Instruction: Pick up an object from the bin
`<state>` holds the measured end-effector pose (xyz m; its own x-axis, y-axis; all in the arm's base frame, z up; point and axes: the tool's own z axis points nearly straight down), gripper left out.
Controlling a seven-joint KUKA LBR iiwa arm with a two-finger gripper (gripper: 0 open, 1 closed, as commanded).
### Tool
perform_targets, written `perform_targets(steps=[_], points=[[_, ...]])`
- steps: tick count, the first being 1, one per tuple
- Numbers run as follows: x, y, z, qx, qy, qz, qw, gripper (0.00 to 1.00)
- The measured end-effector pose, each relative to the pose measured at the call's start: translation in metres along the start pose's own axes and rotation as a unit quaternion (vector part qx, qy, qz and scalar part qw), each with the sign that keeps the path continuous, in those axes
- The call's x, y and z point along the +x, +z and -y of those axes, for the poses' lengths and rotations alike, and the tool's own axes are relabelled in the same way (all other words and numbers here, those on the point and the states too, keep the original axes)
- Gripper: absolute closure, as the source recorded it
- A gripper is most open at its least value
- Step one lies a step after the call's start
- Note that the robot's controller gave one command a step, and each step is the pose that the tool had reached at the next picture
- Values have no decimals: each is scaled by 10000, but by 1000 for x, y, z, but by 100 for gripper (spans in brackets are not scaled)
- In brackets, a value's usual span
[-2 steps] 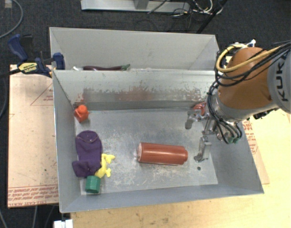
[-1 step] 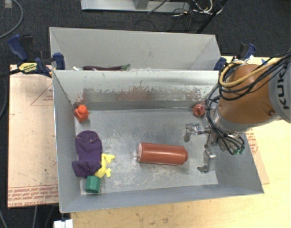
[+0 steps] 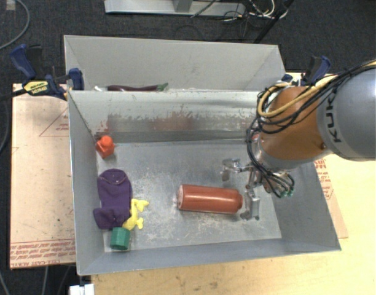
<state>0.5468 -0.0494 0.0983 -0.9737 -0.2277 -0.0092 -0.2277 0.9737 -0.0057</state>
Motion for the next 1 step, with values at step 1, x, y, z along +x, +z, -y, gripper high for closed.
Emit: perform_targets(steps=[1], points=[[13, 28, -40, -37, 378, -21, 9993, 100]])
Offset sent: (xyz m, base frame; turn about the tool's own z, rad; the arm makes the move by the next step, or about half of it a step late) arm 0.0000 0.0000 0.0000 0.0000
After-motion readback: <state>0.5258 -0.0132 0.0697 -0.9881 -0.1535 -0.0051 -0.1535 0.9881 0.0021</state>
